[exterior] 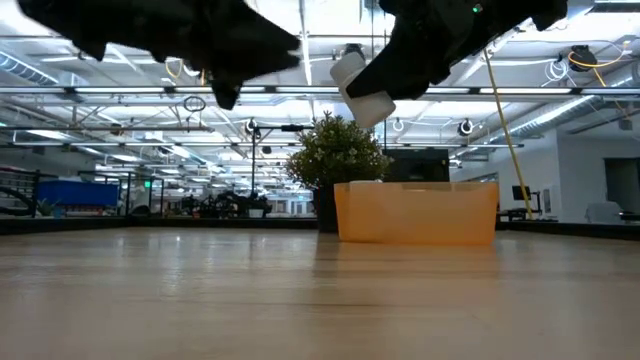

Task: Pick and place pill bottles into a basket
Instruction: Put the white pill bottle into the orange bin

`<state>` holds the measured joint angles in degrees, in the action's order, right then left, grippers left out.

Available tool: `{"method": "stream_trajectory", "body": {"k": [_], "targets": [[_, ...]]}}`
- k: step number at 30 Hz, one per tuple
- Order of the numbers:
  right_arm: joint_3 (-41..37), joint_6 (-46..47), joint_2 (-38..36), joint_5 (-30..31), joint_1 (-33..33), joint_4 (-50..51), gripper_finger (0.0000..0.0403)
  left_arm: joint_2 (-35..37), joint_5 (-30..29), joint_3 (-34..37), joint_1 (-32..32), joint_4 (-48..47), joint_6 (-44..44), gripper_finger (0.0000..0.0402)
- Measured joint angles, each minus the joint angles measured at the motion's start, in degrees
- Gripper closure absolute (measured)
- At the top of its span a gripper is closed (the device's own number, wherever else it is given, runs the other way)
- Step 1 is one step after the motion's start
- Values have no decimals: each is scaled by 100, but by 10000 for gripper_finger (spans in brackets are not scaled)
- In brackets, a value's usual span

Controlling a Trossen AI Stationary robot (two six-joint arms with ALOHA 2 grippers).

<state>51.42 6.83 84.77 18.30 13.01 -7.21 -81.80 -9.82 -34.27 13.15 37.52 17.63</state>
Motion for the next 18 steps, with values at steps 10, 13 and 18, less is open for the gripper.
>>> {"method": "stream_trajectory", "body": {"k": [10,13,18], "targets": [[-2,101,0,267,211,200,242,-874,-838,-1031,123,-573,347,154],[-2,103,0,263,269,147,242,-1018,-1078,-1171,109,-580,423,131],[-4,149,5,252,375,47,242,-1096,-1288,-1337,104,-582,541,101]]}}
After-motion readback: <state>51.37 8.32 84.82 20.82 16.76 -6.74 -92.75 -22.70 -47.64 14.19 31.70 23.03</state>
